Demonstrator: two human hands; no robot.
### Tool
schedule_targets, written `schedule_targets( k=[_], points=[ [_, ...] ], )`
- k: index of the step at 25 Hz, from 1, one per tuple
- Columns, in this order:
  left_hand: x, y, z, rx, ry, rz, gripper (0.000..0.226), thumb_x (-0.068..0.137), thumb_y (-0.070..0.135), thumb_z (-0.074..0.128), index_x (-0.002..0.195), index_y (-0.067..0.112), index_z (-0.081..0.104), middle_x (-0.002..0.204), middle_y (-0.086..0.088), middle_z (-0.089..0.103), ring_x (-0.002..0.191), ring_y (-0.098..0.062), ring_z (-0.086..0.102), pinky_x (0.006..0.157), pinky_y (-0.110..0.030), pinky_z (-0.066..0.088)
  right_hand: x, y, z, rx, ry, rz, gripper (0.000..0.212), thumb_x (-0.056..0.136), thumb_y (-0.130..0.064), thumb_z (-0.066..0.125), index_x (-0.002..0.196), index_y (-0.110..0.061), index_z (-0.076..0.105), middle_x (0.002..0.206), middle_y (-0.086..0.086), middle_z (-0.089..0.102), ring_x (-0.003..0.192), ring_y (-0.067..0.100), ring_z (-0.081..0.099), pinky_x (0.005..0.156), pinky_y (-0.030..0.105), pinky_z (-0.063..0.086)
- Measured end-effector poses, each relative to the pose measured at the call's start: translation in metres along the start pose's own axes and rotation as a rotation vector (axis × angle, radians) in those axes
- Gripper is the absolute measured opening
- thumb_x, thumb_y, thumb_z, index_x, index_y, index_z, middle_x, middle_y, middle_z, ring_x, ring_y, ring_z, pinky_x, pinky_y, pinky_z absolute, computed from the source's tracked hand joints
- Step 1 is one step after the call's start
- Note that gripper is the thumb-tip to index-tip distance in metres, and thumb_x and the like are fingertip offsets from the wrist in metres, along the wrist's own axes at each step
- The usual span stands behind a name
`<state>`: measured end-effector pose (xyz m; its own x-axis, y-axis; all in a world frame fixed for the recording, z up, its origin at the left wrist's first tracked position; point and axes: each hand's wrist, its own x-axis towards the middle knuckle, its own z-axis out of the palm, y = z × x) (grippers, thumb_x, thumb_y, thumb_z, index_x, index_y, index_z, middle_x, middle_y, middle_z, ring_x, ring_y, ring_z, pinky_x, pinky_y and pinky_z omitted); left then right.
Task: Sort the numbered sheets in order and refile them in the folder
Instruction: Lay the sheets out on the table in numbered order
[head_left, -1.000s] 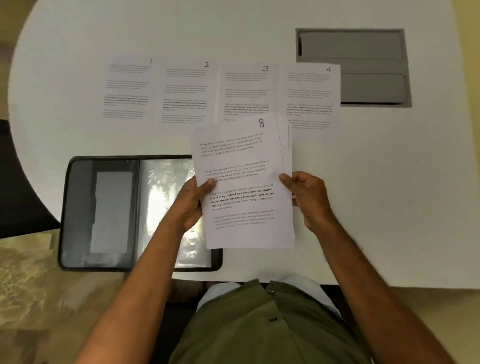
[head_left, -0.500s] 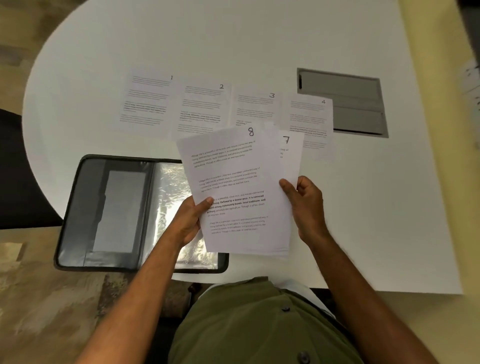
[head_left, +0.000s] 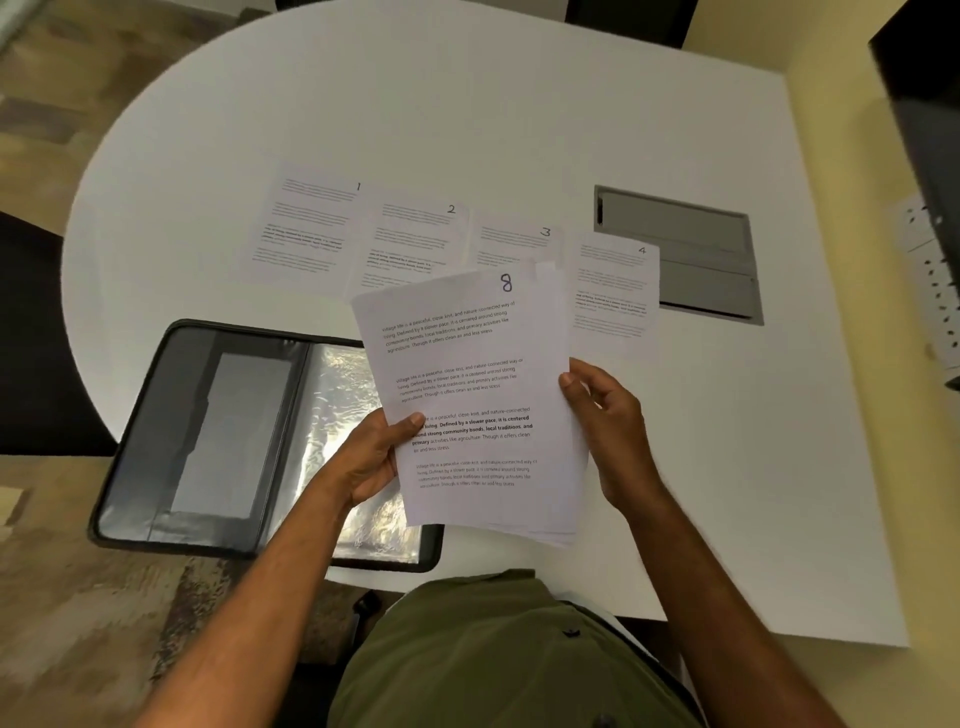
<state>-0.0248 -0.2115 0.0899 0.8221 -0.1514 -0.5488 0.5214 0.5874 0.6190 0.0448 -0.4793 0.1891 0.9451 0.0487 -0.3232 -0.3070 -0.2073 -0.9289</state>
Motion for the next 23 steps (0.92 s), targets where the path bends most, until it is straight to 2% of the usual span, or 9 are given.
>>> schedule_targets(
  k=[3, 4, 6, 9, 12, 15, 18, 21, 23],
  points=[
    [0.003, -0.001, 0.006, 0.008, -0.027, 0.001, 0.06, 0.089, 0.012, 0.07, 0.145, 0.005, 0.049, 0.141, -0.024, 0.059, 0.128, -0.043, 0.058, 0.104, -0.057, 0.049, 0.011, 0.003, -0.014, 0.036, -0.04, 0.044, 0.019, 0.095, -0.026, 0.072, 0.113, -0.02, 0.077, 0.112, -0.005, 0.077, 0.107, 0.016, 0.072, 0.094, 0.035, 0.058],
    [0.003, -0.003, 0.008, 0.005, -0.032, 0.002, 0.055, 0.092, 0.009, 0.064, 0.145, 0.005, 0.049, 0.141, -0.025, 0.058, 0.128, -0.043, 0.058, 0.104, -0.056, 0.05, 0.014, 0.003, -0.019, 0.035, -0.029, 0.047, 0.017, 0.094, -0.024, 0.073, 0.108, -0.015, 0.078, 0.108, -0.001, 0.078, 0.104, 0.019, 0.073, 0.093, 0.037, 0.059],
    [0.006, -0.007, 0.017, -0.009, -0.031, -0.003, 0.052, 0.094, 0.006, 0.061, 0.145, 0.005, 0.05, 0.141, -0.026, 0.058, 0.128, -0.044, 0.057, 0.103, -0.056, 0.051, 0.018, 0.0, -0.03, 0.049, -0.001, 0.037, 0.009, 0.093, -0.021, 0.075, 0.096, -0.013, 0.077, 0.101, 0.002, 0.078, 0.096, 0.022, 0.074, 0.085, 0.035, 0.06],
    [0.01, -0.011, 0.035, -0.021, -0.023, -0.002, 0.048, 0.096, 0.002, 0.059, 0.143, 0.005, 0.052, 0.141, -0.026, 0.058, 0.126, -0.043, 0.06, 0.103, -0.055, 0.051, 0.024, 0.0, -0.041, 0.08, 0.032, 0.022, 0.014, 0.092, -0.022, 0.076, 0.088, -0.01, 0.07, 0.095, 0.003, 0.078, 0.087, 0.023, 0.075, 0.076, 0.033, 0.061],
    [0.013, -0.015, 0.055, -0.054, 0.004, 0.008, 0.044, 0.097, -0.001, 0.056, 0.14, 0.005, 0.054, 0.139, -0.024, 0.06, 0.122, -0.039, 0.063, 0.102, -0.053, 0.052, 0.029, -0.001, -0.052, 0.073, 0.073, 0.013, 0.014, 0.096, -0.024, 0.072, 0.093, -0.01, 0.069, 0.093, -0.001, 0.078, 0.084, 0.018, 0.074, 0.074, 0.032, 0.061],
    [0.016, -0.018, 0.066, -0.088, 0.036, 0.009, 0.046, 0.093, -0.001, 0.052, 0.138, 0.006, 0.055, 0.138, -0.023, 0.061, 0.12, -0.037, 0.065, 0.102, -0.053, 0.051, 0.032, -0.001, -0.06, 0.029, 0.111, -0.017, 0.007, 0.101, -0.022, 0.064, 0.096, -0.021, 0.07, 0.088, -0.016, 0.075, 0.08, 0.004, 0.071, 0.072, 0.021, 0.058],
    [0.021, -0.02, 0.07, -0.095, 0.038, 0.001, 0.045, 0.094, -0.002, 0.05, 0.139, 0.006, 0.055, 0.14, -0.024, 0.06, 0.122, -0.038, 0.064, 0.103, -0.053, 0.05, 0.033, 0.001, -0.066, -0.009, 0.141, -0.024, 0.011, 0.104, -0.024, 0.059, 0.104, -0.026, 0.069, 0.095, -0.02, 0.072, 0.085, -0.002, 0.069, 0.074, 0.016, 0.056],
    [0.025, -0.022, 0.073, -0.101, 0.043, -0.007, 0.046, 0.093, -0.002, 0.051, 0.138, 0.007, 0.055, 0.139, -0.024, 0.06, 0.12, -0.037, 0.065, 0.102, -0.053, 0.051, 0.033, 0.004, -0.07, 0.012, 0.136, -0.024, 0.012, 0.099, -0.026, 0.067, 0.106, -0.017, 0.068, 0.102, -0.008, 0.074, 0.089, 0.008, 0.073, 0.074, 0.022, 0.06],
    [0.026, -0.023, 0.075, -0.103, 0.037, -0.008, 0.047, 0.093, -0.001, 0.051, 0.139, 0.007, 0.055, 0.139, -0.023, 0.06, 0.121, -0.038, 0.064, 0.102, -0.053, 0.051, 0.034, 0.006, -0.072, 0.022, 0.137, -0.003, 0.016, 0.094, -0.026, 0.075, 0.096, -0.013, 0.065, 0.097, -0.002, 0.075, 0.084, 0.015, 0.074, 0.071, 0.031, 0.062]
  ],
)
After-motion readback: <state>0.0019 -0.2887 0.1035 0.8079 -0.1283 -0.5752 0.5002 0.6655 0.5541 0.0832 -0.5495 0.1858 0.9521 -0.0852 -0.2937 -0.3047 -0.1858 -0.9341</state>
